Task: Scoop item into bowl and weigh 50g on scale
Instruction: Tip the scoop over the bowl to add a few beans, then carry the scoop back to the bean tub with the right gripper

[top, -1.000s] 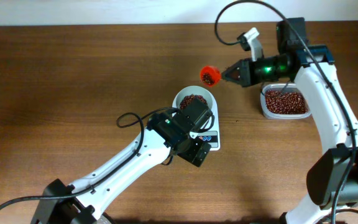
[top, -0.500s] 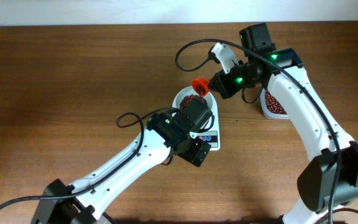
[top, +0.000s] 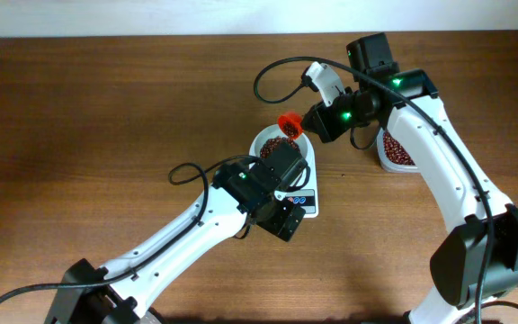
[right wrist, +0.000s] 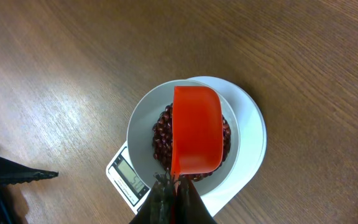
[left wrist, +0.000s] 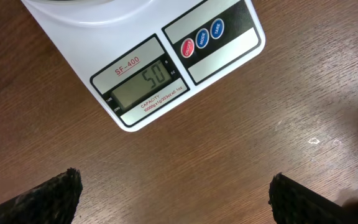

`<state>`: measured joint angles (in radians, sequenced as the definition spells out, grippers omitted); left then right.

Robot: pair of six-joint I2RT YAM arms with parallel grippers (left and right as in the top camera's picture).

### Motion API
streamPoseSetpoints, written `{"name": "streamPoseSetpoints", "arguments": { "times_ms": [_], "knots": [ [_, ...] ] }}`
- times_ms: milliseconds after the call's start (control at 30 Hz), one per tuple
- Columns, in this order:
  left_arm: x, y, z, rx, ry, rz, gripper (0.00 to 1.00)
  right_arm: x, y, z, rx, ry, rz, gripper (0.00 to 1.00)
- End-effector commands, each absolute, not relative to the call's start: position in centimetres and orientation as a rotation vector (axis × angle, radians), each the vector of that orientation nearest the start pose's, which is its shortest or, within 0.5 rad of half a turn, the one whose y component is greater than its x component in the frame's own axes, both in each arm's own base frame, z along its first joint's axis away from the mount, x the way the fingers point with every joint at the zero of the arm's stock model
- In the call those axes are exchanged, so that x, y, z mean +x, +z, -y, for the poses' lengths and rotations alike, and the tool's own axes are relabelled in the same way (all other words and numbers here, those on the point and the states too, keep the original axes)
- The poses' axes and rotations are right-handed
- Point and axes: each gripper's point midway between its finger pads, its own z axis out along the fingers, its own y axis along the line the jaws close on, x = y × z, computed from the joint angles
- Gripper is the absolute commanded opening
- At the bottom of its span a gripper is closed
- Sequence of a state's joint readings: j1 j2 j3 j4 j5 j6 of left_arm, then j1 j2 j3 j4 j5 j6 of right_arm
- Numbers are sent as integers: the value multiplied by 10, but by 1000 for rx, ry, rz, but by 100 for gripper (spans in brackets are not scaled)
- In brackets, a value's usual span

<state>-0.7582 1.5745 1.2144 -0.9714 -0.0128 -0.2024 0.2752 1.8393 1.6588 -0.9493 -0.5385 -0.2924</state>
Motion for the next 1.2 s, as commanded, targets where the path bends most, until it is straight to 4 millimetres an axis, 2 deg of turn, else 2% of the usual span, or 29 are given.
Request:
{"name": "streamPoseSetpoints", "arguments": {
  "times_ms": [0,300,367,467,600,667,767,933,967,1167],
  "knots": [
    [241,111,224,811,-138,-2791,99,399,197,-206,-907,696,-2413,4],
    [241,111,224,811,-138,-2790,99,397,199,-209,-876,736,-2421,4],
    [241,111,224,811,-138,-2791,99,394,203,-215,-885,792,-2404,4],
    [241,111,224,811,-138,-2791,99,394,203,-214,-801,820,-2446,4],
    [241,111,224,811,-138,-2791,99,393,212,-212,-749,945,-2428,4],
    [241,111,224,811,-138,-2791,99,399,214,-200,-644,977,-2456,4],
    [241,111,224,811,-138,-2791,99,402,220,-187,-576,1055,-2445,4],
    [241,111,224,811,-138,-2791,99,410,223,-144,-399,1106,-2466,4],
    [241,111,224,811,-138,-2791,99,411,222,-134,-361,1101,-2475,4],
    [241,111,224,811,-138,-2791,99,420,217,-41,-45,1040,-2493,4]
  ]
}}
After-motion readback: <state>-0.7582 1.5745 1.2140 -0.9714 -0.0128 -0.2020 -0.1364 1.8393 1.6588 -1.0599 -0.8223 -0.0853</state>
